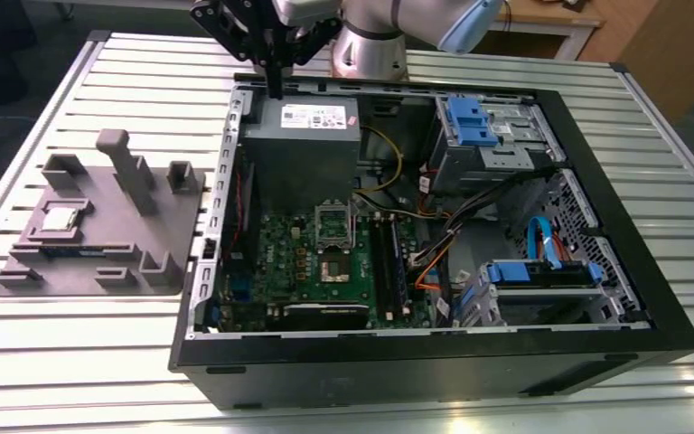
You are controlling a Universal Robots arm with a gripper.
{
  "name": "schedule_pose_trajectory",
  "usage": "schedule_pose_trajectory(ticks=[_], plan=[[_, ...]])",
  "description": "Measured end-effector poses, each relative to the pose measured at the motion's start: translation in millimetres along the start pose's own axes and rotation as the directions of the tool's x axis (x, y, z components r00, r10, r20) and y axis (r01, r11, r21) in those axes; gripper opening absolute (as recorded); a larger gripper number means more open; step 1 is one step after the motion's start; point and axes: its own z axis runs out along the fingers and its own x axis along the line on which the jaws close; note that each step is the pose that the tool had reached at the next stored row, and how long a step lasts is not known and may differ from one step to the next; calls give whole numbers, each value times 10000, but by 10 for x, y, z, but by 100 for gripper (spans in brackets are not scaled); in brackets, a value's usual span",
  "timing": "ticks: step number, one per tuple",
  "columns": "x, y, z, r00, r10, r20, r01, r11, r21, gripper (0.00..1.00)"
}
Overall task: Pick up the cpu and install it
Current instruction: 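Reach for the cpu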
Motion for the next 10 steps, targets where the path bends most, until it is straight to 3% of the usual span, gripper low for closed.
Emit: schedule_pose_trajectory(ticks=[10], plan=[[68, -5, -1, 10000, 1, 0, -1, 10000, 1, 11]])
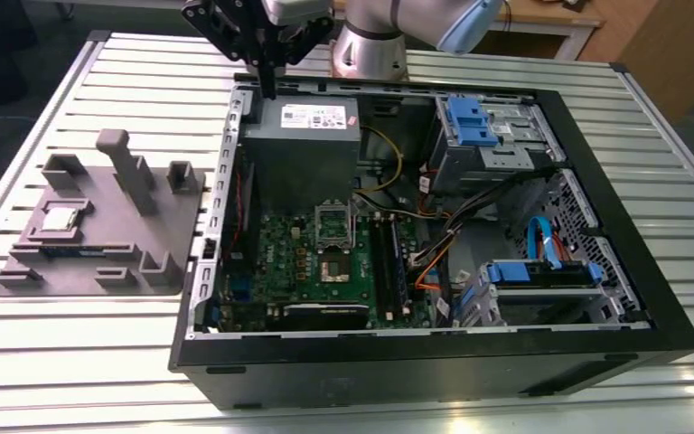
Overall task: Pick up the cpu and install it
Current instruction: 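Reach for the cpu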
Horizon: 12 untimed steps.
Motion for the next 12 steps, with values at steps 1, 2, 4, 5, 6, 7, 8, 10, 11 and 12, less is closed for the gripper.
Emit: schedule_pose_trajectory(ticks=[1, 2, 4, 5, 6, 7, 8, 10, 11, 12], plan=[[8, 0, 0, 10000, 0, 0, 0, 10000, -1, 11], [14, -1, 1, 10000, 0, 1, 0, 10000, -2, 11], [26, -2, 0, 10000, 0, 0, 0, 10000, -1, 11], [32, -2, 0, 10000, 0, -1, 0, 10000, 0, 11], [39, -3, 0, 10000, -1, 0, 1, 10000, -1, 11], [47, -4, -1, 10000, 0, 0, 0, 10000, 0, 11], [54, -4, -1, 10000, -1, 0, 1, 10000, 0, 11], [68, -5, -1, 10000, 0, 0, 0, 10000, 0, 11], [76, -6, -1, 10000, 0, 0, 0, 10000, 0, 11], [82, -6, -1, 10000, -1, -1, 1, 10000, 0, 11]])
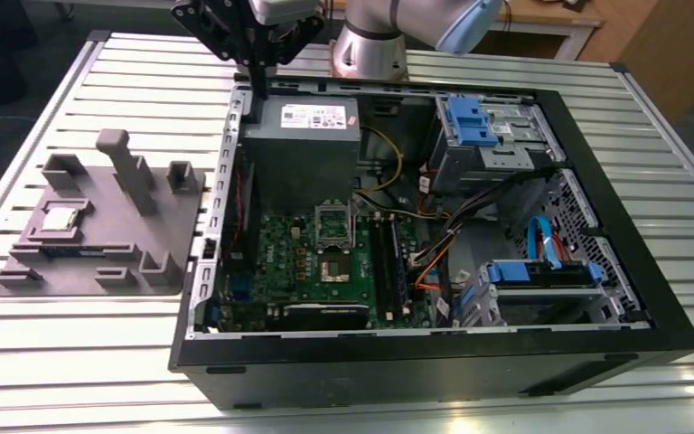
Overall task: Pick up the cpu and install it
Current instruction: 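Reach for the cpu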
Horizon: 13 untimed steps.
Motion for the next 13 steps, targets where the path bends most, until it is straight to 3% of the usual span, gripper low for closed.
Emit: schedule_pose_trajectory(ticks=[13], plan=[[91, -7, -1, 10000, 0, 1, 0, 10000, -1, 11]])
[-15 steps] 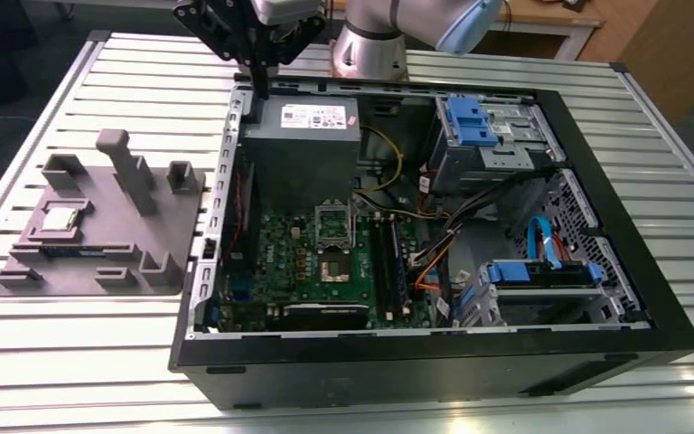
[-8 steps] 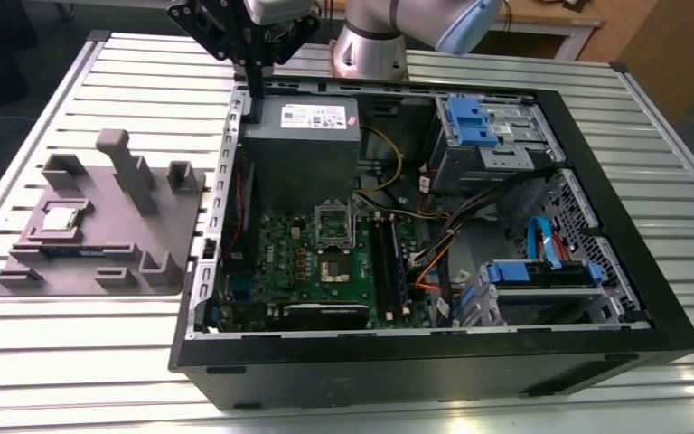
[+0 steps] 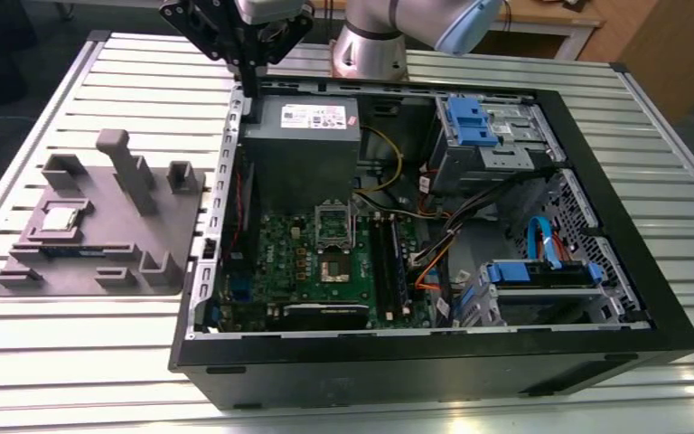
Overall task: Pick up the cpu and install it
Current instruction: 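Reach for the cpu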
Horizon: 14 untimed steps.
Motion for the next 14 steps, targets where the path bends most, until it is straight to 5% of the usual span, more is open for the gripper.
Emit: schedule_pose_trajectory(ticks=[14], plan=[[88, -7, -2, 10000, 0, -1, 0, 10000, 1, 11]])
